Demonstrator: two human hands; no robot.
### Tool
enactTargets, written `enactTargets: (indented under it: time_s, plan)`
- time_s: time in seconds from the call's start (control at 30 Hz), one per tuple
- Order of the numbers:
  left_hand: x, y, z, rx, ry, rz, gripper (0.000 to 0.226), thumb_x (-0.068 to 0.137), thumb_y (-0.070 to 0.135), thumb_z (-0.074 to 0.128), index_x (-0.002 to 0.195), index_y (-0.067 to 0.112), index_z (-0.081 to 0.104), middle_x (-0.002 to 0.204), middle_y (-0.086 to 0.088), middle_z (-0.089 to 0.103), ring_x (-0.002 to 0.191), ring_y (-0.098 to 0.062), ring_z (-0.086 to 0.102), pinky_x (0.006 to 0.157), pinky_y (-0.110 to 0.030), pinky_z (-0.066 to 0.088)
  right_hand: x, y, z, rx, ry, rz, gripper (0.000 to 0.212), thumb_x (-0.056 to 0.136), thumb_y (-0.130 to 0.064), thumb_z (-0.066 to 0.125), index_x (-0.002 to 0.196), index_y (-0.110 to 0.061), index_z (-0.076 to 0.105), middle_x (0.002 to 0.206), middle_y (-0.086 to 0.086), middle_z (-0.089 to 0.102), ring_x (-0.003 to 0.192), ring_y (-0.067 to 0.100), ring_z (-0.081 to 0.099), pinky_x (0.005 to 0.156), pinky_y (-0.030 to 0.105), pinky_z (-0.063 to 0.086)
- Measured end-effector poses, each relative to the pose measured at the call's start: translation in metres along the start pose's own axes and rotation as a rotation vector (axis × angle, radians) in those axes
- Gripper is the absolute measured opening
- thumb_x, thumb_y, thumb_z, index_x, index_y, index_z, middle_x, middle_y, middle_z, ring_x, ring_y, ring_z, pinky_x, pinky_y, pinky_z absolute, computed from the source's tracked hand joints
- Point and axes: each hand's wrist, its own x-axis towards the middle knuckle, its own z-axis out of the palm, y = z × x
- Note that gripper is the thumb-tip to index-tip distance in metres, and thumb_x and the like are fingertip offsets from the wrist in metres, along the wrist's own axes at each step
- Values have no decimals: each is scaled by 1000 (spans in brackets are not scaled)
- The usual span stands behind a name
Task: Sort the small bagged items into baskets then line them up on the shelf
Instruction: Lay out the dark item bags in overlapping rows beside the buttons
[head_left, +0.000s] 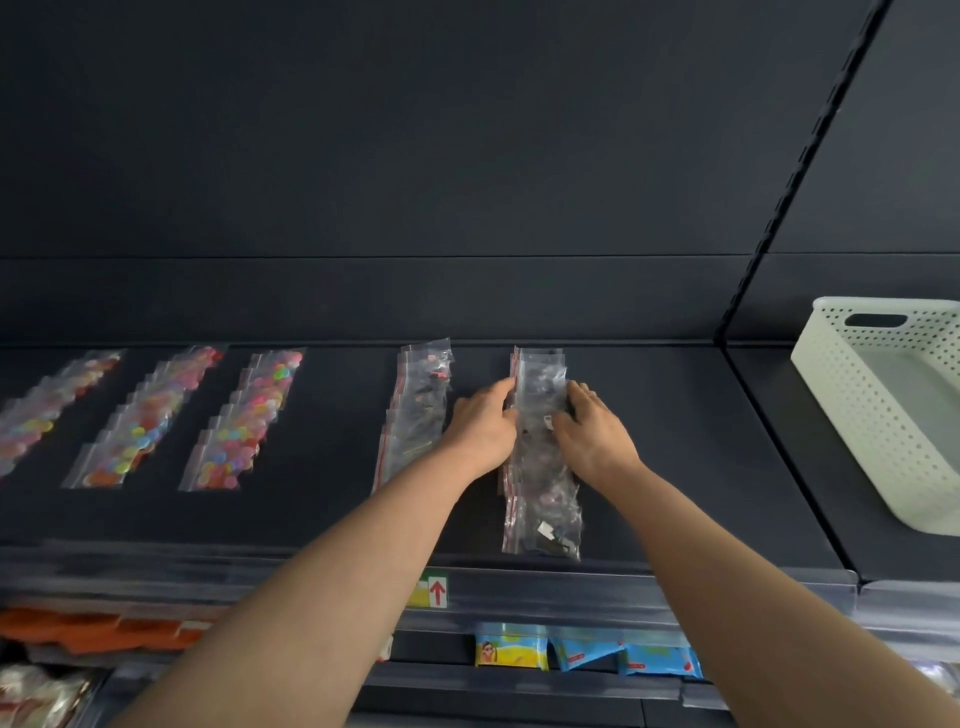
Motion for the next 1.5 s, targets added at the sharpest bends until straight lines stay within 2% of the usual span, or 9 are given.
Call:
enactTargets:
  time_s: [0.17,0.4,0.5,0.57,0.7,0.8,0.97,1.27,1.5]
  plan:
    - [19,0,2,49,-70,3,49,105,21,34,153,30,27,156,-5,29,144,-23,24,115,-38,27,21,5,0,-55,-45,-1,60,98,-18,28,153,-11,5,161,4,4,148,14,0,119,40,-4]
    - [34,1,3,86,-45,-21,49,101,15,38,150,23,35,151,-8,40,137,-25,38,111,-37,36,45,-4,1,-140,-95,-26,56,96,-15,26,151,-12,16,159,7,15,147,17,8,119,43,-3]
    - [32,-1,-3,29,-7,-13,45,100,13,44,145,20,43,144,-7,49,129,-25,48,105,-38,42,41,0,0,-29,-3,-52,53,93,-12,37,145,-14,35,152,6,33,143,24,24,116,40,22]
    - [26,-6,-8,0,22,6,39,100,15,48,139,20,49,138,-6,54,124,-24,52,101,-36,44,30,4,-3,5,104,-59,41,88,-10,43,127,-14,53,134,6,51,125,28,45,97,37,43]
    - [8,-14,-12,-21,6,47,39,99,24,54,138,23,50,134,-1,55,116,-17,54,90,-28,43,-3,11,-5,-31,205,-73,31,92,-15,48,119,-11,62,123,4,59,117,27,50,88,36,46]
    - [-1,-12,-9,10,-23,82,43,100,26,51,143,23,44,138,-2,51,118,-19,54,96,-31,45,-21,12,-2,-47,117,-101,38,97,-28,46,132,-18,55,139,-3,51,130,21,41,102,34,37]
    - [15,-5,-8,105,38,113,46,103,21,41,148,17,37,155,-2,33,140,-25,32,115,-37,27,-15,8,1,-67,57,-119,49,99,-35,39,145,-21,37,152,-5,34,141,16,27,115,38,26]
    - [87,1,-9,89,-20,125,46,105,26,35,151,24,33,157,1,30,144,-24,22,117,-35,21,61,-10,-10,-68,-25,6,56,98,-23,31,151,-12,18,159,4,18,148,17,5,118,41,16]
    - [108,-15,-3,92,-27,-9,50,100,44,32,148,35,29,148,-8,43,135,-30,39,113,-46,32,93,-15,-11,-61,-102,68,62,96,-23,30,153,-21,8,159,2,17,147,18,14,118,40,16]
